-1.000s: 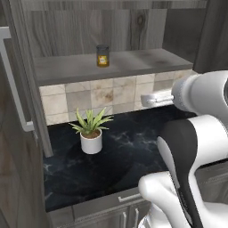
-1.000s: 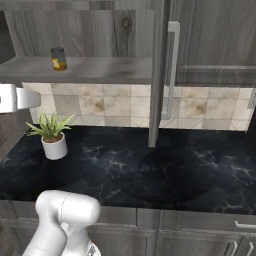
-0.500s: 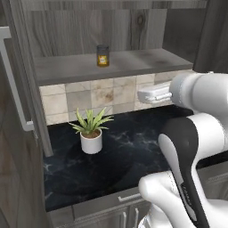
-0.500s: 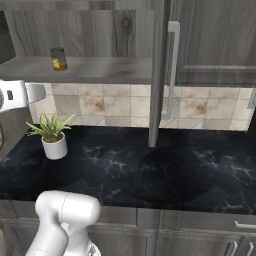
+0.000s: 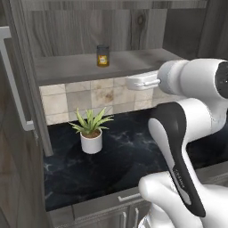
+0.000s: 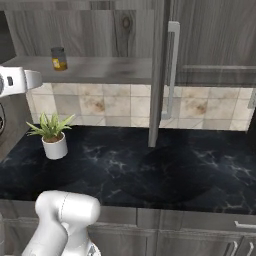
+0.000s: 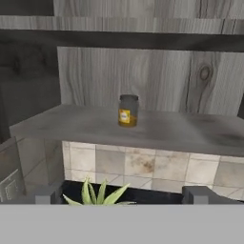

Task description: Collect the turmeric, ketchup, and shaker from the cabinet and place them next to the stove.

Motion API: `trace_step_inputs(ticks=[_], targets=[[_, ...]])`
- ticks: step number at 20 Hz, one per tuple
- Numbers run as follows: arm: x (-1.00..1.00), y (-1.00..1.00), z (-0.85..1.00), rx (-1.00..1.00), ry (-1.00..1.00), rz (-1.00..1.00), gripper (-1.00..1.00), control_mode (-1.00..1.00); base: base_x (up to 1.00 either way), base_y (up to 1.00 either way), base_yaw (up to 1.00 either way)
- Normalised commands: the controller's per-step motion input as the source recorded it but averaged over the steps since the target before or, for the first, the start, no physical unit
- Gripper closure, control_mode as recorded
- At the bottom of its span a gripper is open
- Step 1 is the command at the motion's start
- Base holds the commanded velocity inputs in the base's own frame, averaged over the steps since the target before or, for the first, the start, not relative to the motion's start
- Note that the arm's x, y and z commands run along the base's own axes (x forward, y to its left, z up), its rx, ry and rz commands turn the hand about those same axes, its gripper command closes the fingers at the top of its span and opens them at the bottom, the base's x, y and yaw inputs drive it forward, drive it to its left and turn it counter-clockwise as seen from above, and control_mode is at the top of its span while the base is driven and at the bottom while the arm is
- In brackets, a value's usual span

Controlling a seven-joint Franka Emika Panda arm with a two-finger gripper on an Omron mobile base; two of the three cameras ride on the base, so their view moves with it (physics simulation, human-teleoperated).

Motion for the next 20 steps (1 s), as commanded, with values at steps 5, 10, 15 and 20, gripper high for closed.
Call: trace_step_inputs(ticks=[5, 10, 15, 20], targets=[[0.33, 0.00, 0.00, 0.00, 0.00, 0.00, -1.00, -1.00, 0.00, 0.00, 0.00], [0.29, 0.00, 0.00, 0.00, 0.00, 0.00, -1.00, -1.00, 0.00, 0.00, 0.00], [0.28, -0.01, 0.00, 0.00, 0.00, 0.00, -1.00, -1.00, 0.00, 0.00, 0.00], [0.01, -0.01, 0.00, 0.00, 0.00, 0.00, -1.00, -1.00, 0.00, 0.00, 0.00]])
